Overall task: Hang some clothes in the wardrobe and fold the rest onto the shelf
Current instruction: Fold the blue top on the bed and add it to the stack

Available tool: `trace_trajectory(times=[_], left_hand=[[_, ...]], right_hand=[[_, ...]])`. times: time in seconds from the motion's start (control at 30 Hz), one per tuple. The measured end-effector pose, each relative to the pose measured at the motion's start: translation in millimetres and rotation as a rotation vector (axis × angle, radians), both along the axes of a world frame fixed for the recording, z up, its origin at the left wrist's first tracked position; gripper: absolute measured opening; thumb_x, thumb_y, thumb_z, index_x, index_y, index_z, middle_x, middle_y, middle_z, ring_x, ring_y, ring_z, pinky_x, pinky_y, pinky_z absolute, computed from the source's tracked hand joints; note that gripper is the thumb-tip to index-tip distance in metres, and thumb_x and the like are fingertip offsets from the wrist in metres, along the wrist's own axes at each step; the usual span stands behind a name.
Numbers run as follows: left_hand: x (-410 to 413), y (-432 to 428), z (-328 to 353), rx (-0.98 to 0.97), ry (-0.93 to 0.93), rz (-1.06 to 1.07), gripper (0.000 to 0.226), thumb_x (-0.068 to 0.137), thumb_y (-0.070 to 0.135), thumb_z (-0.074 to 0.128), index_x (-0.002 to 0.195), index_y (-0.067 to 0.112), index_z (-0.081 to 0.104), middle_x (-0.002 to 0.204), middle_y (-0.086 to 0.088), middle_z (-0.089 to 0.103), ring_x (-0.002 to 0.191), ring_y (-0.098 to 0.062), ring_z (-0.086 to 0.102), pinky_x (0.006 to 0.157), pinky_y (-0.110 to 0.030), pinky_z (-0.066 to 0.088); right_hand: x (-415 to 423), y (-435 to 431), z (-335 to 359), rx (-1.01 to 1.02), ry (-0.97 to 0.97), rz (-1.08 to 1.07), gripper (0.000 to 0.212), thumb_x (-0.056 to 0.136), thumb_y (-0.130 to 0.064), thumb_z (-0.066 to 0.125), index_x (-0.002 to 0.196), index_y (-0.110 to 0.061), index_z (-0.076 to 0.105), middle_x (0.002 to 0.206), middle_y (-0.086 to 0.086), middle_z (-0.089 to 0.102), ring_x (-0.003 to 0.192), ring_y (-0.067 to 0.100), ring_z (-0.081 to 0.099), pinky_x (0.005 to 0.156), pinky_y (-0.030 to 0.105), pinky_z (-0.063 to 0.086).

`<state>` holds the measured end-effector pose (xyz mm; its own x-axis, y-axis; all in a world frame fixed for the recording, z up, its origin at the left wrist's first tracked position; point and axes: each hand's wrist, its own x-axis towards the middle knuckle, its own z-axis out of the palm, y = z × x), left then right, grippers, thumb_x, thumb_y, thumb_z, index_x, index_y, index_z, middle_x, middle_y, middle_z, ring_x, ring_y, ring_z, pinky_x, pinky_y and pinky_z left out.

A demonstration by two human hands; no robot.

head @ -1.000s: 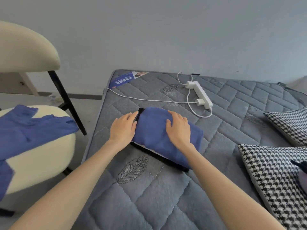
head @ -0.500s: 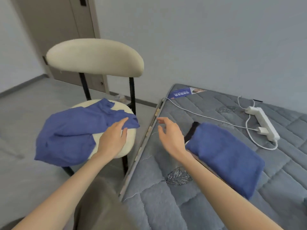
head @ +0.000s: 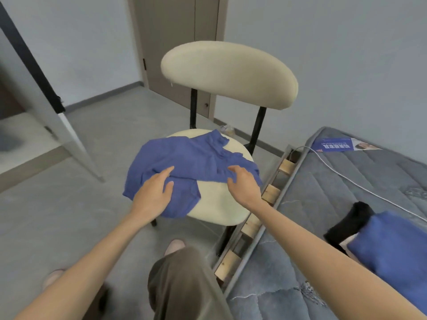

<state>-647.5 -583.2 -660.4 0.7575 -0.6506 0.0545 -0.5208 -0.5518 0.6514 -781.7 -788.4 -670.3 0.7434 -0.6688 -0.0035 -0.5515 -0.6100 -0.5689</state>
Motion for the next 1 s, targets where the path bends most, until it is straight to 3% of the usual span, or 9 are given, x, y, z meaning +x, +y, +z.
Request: trace_trajectory(times=[0.17,0.37,0.47,0.57,0.63,0.73,0.83,0.93,1.0], left_hand=[[31.6,-10.4,-35.1,0.164,0.037,-0.053,0.047,0.099,0.03,0.044,0.145,0.025,0.036,0.145,0.002,0.045,0.132,-0.022,0.042,0.102,-0.041,0.041],[31.5,-14.7,-75.6,0.293,0.026,-0.1,0.047,0.099,0.032,0.045,0.145,0.025,0.037,0.145,0.004,0.041,0.13,-0.023,0.038,0.098,-0.04,0.044],[27.2,-13.0,-82.6,0.337,-0.07,-0.097,0.048,0.095,0.046,0.046,0.141,0.032,0.042,0.141,0.01,0.037,0.128,-0.021,0.032,0.094,-0.036,0.044],[16.3,-18.8,-79.9,0.369,-0.058,-0.053,0.07,0.076,0.074,0.051,0.135,0.038,0.044,0.141,0.009,0.03,0.127,-0.025,0.027,0.103,-0.04,0.034],[7.0,-28.7,-78.8,0.469,-0.068,-0.07,0.081,0.066,0.08,0.054,0.134,0.038,0.04,0.144,0.003,0.023,0.132,-0.03,0.021,0.11,-0.048,0.025],[-6.6,-41.8,-81.0,0.516,-0.087,-0.077,0.067,0.082,0.063,0.055,0.136,0.031,0.033,0.15,-0.004,0.015,0.142,-0.037,0.008,0.113,-0.058,0.016],[-14.1,-44.5,-85.8,0.454,-0.163,-0.039,0.04,0.095,0.044,0.044,0.13,0.025,0.038,0.146,-0.001,0.025,0.142,-0.03,0.014,0.112,-0.053,0.02],[-15.7,-38.9,-83.3,0.299,-0.214,-0.01,0.023,0.1,0.034,0.039,0.116,0.021,0.049,0.128,0.003,0.043,0.121,-0.021,0.04,0.097,-0.034,0.032],[-14.5,-30.6,-72.6,0.111,-0.142,0.01,0.016,0.1,0.03,0.042,0.103,0.018,0.052,0.107,0.003,0.052,0.102,-0.02,0.05,0.082,-0.029,0.034]], right_hand=[[43.4,-13.6,-33.5,0.009,0.142,0.071,0.042,0.095,-0.021,0.047,0.137,-0.018,0.044,0.138,0.006,0.049,0.125,0.029,0.046,0.096,0.046,0.045],[69.7,-14.1,-64.1,-0.078,0.274,0.112,0.043,0.097,-0.021,0.045,0.14,-0.022,0.041,0.142,0.001,0.045,0.127,0.027,0.04,0.1,0.044,0.036],[74.9,-16.0,-73.0,-0.145,0.27,0.09,0.028,0.099,-0.025,0.046,0.126,-0.02,0.053,0.131,0.0,0.049,0.12,0.024,0.041,0.096,0.039,0.035],[79.2,-17.6,-72.6,-0.135,0.233,0.062,0.016,0.099,-0.024,0.048,0.105,-0.017,0.061,0.117,-0.001,0.051,0.112,0.023,0.042,0.089,0.037,0.036],[80.4,-19.0,-68.4,-0.066,0.222,0.06,0.015,0.098,-0.024,0.051,0.098,-0.016,0.063,0.112,-0.002,0.053,0.107,0.022,0.044,0.087,0.038,0.037],[77.0,-20.3,-57.7,0.079,0.162,0.073,0.011,0.097,-0.027,0.051,0.091,-0.02,0.057,0.09,-0.007,0.059,0.091,0.02,0.053,0.085,0.039,0.04],[71.2,-17.6,-40.9,0.112,0.033,0.089,0.01,0.096,-0.028,0.053,0.089,-0.02,0.055,0.078,-0.01,0.057,0.074,0.013,0.052,0.073,0.033,0.044],[66.3,-12.1,-21.5,0.106,-0.129,0.042,0.011,0.096,-0.024,0.055,0.091,-0.014,0.059,0.086,-0.007,0.057,0.074,0.005,0.048,0.067,0.022,0.039],[64.1,-8.0,-9.8,0.135,-0.189,-0.037,0.012,0.095,-0.023,0.055,0.094,-0.013,0.06,0.087,-0.003,0.055,0.074,0.006,0.047,0.064,0.016,0.037]])
